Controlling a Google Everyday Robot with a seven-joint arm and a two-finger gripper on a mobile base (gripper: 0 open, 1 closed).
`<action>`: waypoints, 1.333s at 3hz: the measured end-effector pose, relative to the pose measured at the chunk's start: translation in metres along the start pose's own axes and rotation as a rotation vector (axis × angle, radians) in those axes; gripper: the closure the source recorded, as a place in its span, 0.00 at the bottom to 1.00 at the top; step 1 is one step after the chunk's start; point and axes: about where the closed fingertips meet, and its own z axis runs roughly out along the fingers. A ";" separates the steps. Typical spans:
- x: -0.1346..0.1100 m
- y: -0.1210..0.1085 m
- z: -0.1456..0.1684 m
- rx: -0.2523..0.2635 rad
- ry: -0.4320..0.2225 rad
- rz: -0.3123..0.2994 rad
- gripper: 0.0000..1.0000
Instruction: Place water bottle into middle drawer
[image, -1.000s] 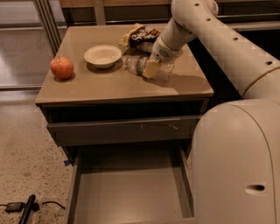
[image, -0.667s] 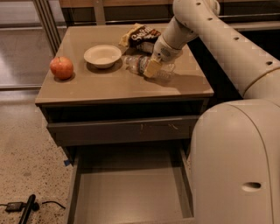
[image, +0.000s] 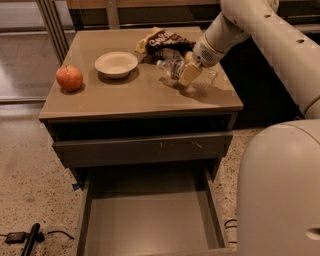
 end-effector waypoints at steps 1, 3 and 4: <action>0.012 0.009 -0.030 0.029 -0.019 0.008 1.00; 0.025 0.051 -0.085 0.046 -0.109 -0.047 1.00; 0.024 0.088 -0.104 -0.006 -0.217 -0.149 1.00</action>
Offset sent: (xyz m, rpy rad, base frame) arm -0.0852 -0.0549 0.0683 0.0160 -0.1172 -0.0457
